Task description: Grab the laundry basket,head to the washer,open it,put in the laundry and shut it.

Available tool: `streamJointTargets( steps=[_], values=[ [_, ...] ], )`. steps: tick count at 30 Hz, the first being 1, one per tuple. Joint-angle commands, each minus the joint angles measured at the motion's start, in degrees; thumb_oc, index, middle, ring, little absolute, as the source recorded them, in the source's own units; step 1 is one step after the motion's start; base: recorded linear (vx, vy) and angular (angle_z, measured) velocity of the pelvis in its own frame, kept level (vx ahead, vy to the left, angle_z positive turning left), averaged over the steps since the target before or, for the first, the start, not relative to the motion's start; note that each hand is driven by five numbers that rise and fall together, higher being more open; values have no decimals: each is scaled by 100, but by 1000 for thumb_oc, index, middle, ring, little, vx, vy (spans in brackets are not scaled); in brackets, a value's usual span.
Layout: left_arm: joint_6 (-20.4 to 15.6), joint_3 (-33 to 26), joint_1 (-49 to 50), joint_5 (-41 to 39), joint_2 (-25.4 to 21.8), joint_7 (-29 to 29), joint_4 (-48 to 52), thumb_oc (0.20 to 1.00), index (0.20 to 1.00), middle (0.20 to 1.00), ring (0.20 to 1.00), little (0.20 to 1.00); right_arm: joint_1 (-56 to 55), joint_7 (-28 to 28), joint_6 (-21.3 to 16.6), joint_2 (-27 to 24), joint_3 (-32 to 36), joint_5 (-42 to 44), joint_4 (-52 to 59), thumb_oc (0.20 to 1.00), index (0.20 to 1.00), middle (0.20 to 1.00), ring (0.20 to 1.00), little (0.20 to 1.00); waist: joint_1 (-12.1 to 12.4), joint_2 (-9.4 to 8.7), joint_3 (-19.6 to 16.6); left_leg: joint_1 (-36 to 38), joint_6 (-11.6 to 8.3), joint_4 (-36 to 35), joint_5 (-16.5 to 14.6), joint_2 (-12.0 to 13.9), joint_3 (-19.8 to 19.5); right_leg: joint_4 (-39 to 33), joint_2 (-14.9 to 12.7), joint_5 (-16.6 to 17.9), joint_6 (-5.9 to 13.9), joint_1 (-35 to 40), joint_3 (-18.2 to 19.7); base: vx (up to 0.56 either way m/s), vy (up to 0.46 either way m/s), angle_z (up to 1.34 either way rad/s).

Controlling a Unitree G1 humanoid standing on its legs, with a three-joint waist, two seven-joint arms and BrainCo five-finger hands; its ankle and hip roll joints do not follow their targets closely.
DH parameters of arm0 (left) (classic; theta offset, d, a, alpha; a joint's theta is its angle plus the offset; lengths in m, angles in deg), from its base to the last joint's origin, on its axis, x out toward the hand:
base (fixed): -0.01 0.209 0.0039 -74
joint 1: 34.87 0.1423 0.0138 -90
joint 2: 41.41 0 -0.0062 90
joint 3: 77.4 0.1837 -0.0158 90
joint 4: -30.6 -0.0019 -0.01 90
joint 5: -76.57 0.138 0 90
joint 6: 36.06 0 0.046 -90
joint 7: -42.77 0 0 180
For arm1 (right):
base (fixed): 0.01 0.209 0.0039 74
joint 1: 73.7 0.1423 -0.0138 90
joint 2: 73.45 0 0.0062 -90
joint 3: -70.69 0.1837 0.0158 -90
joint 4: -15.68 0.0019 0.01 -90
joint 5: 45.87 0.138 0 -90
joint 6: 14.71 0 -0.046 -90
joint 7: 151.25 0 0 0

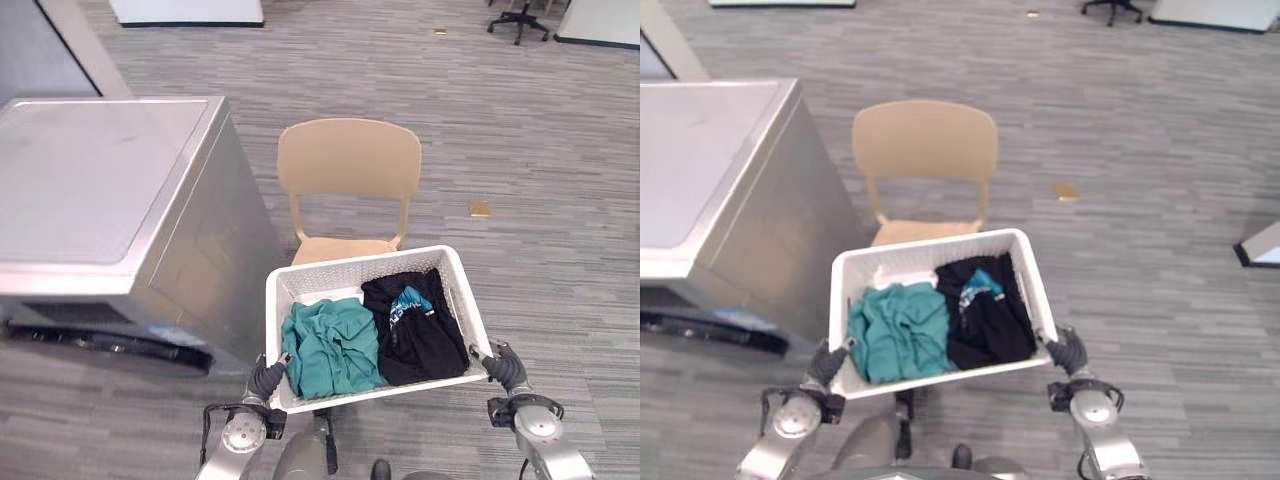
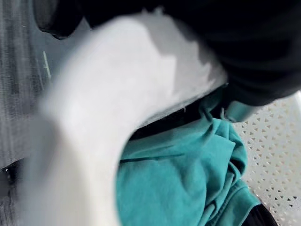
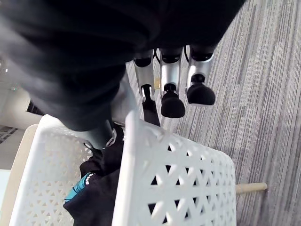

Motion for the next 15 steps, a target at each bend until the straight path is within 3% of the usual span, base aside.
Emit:
streamJointTargets(
  steps=[1,2,6,8,11,13,15],
  values=[
    [-503,-124,-239,-12,-318,-51,557,200,200,200,200,200,336,130,-568,211,45,169,455,200,200,200,200,200,218,-116,-246,278,-425,344,-964,202,16,742,-853,-506,669,-583,28,64,207,-17],
    [-503,-190,-296,-26,-423,-113,528,200,200,200,200,200,471,150,-554,254,-41,135,407,200,200,200,200,200,268,-159,-229,250,-335,439,-1106,207,120,1039,-929,-471,756,-824,7,8,95,-17],
    [-525,-250,-344,-37,-506,-171,510,200,200,200,200,200,601,134,-577,298,-136,83,311,200,200,200,200,200,335,-201,-196,256,-269,421,-1162,203,191,1383,-868,-367,761,-1219,39,2,78,-31],
    [-548,-278,-367,-52,-522,-199,520,200,200,200,200,200,645,60,-593,217,-159,-59,232,200,200,200,200,200,328,-238,-167,304,-246,286,-1112,91,186,1303,-544,-365,640,-1365,117,-10,4,8],
    [-565,-286,-388,-31,-478,-233,486,200,200,200,200,200,750,-8,-579,175,-292,-281,123,200,200,200,200,200,375,-236,-54,387,-284,171,-1010,51,234,1008,-449,-361,476,-1314,-181,-73,-65,11],
    [-566,-252,-381,147,-412,-226,367,200,200,200,200,200,738,-75,-524,78,-357,-559,35,200,200,200,200,200,336,-198,21,302,-363,183,-842,-12,201,625,-249,-381,326,-1110,178,-57,-108,17],
    [-576,-225,-448,175,-366,-254,285,200,200,200,200,200,794,-139,-531,42,-391,-627,-36,200,200,200,200,200,339,-147,83,209,-397,267,-815,-5,218,513,-238,-347,294,-1061,170,-82,-50,37]
  ],
)
